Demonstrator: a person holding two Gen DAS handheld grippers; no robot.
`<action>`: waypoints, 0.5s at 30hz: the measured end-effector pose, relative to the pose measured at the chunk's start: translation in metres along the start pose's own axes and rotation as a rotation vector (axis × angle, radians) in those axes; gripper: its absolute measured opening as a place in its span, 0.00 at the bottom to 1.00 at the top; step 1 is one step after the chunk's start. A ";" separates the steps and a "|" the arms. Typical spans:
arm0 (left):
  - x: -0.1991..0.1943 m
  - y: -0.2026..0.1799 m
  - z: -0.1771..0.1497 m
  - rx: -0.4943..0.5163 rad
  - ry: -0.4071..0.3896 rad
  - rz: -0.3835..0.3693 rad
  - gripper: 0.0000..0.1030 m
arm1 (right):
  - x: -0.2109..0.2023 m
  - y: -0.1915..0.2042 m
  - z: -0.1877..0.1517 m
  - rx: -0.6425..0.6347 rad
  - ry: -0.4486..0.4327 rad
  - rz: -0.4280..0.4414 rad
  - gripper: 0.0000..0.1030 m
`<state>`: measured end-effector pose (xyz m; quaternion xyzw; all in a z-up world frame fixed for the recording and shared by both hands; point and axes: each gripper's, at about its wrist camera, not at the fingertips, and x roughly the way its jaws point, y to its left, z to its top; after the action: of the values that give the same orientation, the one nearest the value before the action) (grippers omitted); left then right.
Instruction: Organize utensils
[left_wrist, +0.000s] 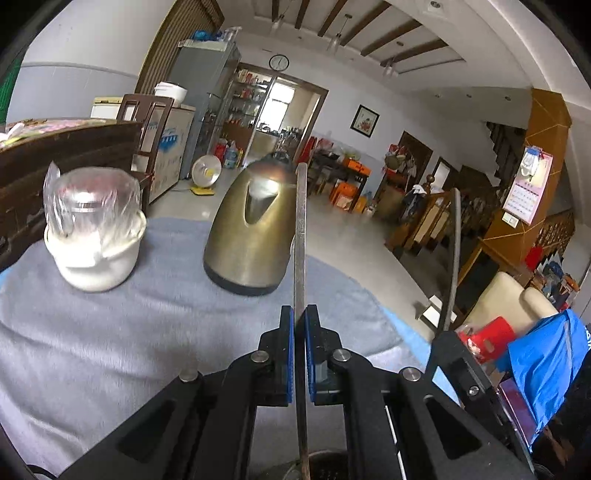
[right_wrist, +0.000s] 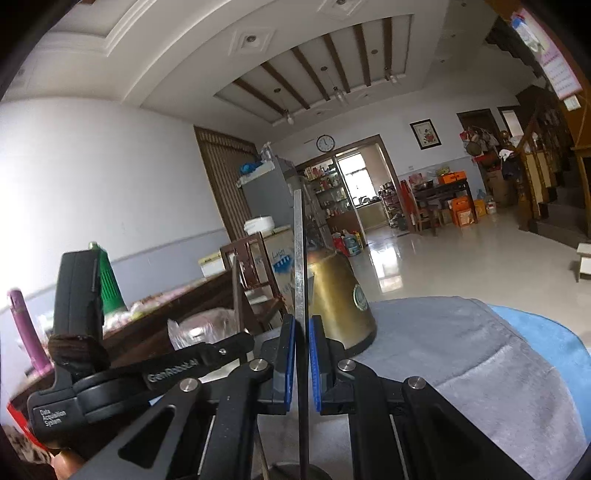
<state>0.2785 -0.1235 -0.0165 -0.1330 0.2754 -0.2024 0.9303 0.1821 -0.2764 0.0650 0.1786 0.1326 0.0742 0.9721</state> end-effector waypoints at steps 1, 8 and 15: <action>-0.001 0.000 -0.001 0.006 0.001 0.004 0.06 | 0.002 0.000 -0.004 -0.001 0.010 0.000 0.08; -0.016 -0.003 -0.022 0.054 0.020 0.017 0.06 | -0.011 0.000 -0.023 -0.011 0.034 0.008 0.08; -0.047 -0.007 -0.040 0.155 0.050 0.012 0.06 | -0.040 0.008 -0.025 -0.056 0.059 0.016 0.08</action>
<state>0.2180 -0.1145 -0.0251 -0.0539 0.2827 -0.2208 0.9319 0.1356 -0.2686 0.0547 0.1503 0.1574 0.0909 0.9718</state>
